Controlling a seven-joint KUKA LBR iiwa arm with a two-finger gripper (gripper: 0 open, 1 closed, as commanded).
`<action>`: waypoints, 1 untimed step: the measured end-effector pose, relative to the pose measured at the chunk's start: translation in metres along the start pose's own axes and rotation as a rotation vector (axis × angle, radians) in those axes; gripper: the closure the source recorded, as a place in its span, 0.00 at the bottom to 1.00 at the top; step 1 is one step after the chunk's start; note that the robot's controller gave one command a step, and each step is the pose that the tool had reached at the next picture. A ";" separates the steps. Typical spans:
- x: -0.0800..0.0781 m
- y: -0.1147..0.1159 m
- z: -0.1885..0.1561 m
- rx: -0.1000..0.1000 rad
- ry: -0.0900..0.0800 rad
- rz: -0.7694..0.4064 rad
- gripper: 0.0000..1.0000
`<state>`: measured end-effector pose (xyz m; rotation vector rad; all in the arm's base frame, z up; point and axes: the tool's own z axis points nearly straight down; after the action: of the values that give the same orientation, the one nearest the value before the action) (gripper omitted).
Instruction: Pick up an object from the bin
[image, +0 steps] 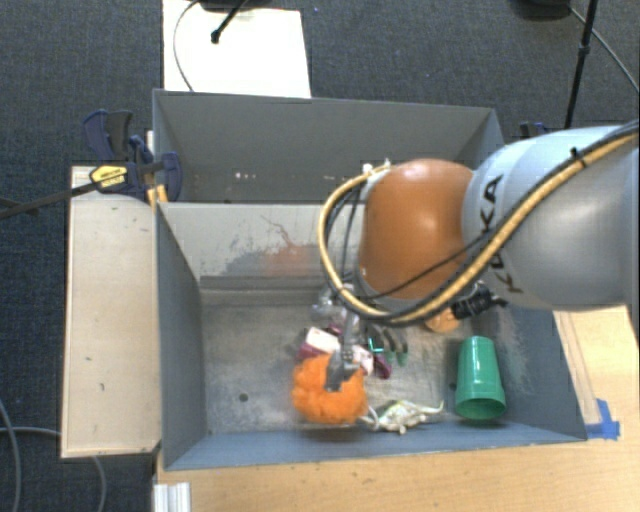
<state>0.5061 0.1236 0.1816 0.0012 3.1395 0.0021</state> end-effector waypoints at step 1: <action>-0.010 -0.001 0.052 -0.002 -0.006 0.054 0.00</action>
Offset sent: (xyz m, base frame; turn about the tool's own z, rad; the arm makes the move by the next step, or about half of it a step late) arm -0.0006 -0.0039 -0.1116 -0.3849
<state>0.5166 0.1230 0.1296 0.0865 3.1319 0.0052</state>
